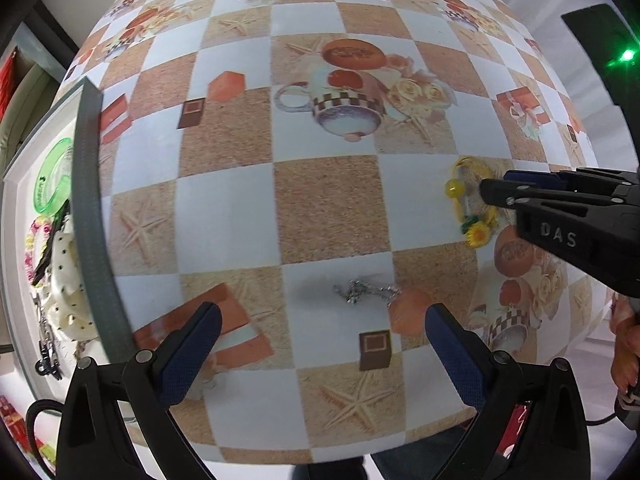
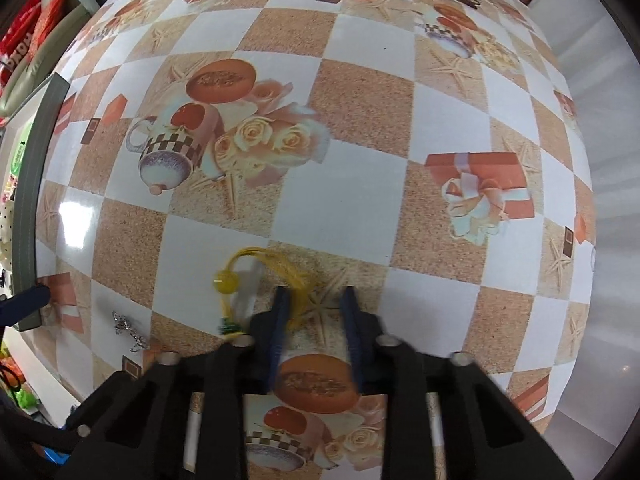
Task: Organize jewelry
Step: 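Grasp the yellow hair tie with the right tool while the left tool grasps the silver key clip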
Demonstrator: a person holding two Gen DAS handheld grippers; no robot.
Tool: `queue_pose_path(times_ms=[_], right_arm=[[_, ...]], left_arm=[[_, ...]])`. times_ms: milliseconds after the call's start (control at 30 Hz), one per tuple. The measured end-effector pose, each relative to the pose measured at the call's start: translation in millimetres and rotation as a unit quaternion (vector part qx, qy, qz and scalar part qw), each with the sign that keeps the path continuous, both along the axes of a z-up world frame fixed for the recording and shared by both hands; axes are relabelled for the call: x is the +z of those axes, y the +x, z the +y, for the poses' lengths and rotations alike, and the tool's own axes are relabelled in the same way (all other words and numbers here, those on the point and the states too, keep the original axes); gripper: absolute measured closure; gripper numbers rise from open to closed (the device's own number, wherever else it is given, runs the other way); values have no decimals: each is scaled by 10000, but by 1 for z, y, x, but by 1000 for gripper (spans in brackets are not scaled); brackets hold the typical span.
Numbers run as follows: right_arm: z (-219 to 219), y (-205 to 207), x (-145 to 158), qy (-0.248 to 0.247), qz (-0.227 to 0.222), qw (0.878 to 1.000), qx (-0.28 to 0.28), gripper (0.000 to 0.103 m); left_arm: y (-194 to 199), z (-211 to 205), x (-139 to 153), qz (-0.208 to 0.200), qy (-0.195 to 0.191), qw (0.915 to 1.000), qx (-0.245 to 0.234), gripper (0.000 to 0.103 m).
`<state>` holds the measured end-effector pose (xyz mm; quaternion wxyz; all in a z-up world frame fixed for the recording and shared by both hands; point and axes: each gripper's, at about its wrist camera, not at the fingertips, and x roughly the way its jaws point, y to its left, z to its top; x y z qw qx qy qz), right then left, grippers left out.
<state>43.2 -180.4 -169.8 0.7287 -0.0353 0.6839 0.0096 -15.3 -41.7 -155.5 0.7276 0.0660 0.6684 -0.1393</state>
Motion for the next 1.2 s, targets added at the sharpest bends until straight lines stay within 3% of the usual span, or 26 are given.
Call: queue_pose_path(times_ms=[100, 233, 300, 433, 533, 567, 833, 1200], right_arm=[[-10, -5, 2, 86, -28, 9999, -125, 93], [-12, -7, 3, 50, -102, 9999, -54, 93], [-11, -8, 3, 19, -121, 9999, -67, 93], [-16, -19, 2, 29, -139, 9998, -150, 93], [-15, -22, 0, 16, -149, 9997, -171, 93], [-17, -22, 0, 16, -153, 9997, -173, 94], [-33, -21, 4, 436, -75, 9973, -582, 97], [-44, -22, 33, 1020, -89, 9905, -920, 97]], left_arm=[[-1, -5, -5, -15, 4, 10000, -76, 11], [-2, -14, -12, -84, 52, 9998, -186, 13], [-3, -18, -17, -51, 77, 9997, -246, 23], [-6, -31, -21, -169, 212, 9987, -434, 25], [-9, -41, -16, -286, 153, 9975, -631, 51], [-9, -43, -15, -292, 126, 9972, -678, 64], [-4, -29, -2, -207, -341, 9980, -481, 65], [6, 21, 42, -372, -734, 9965, -149, 65]])
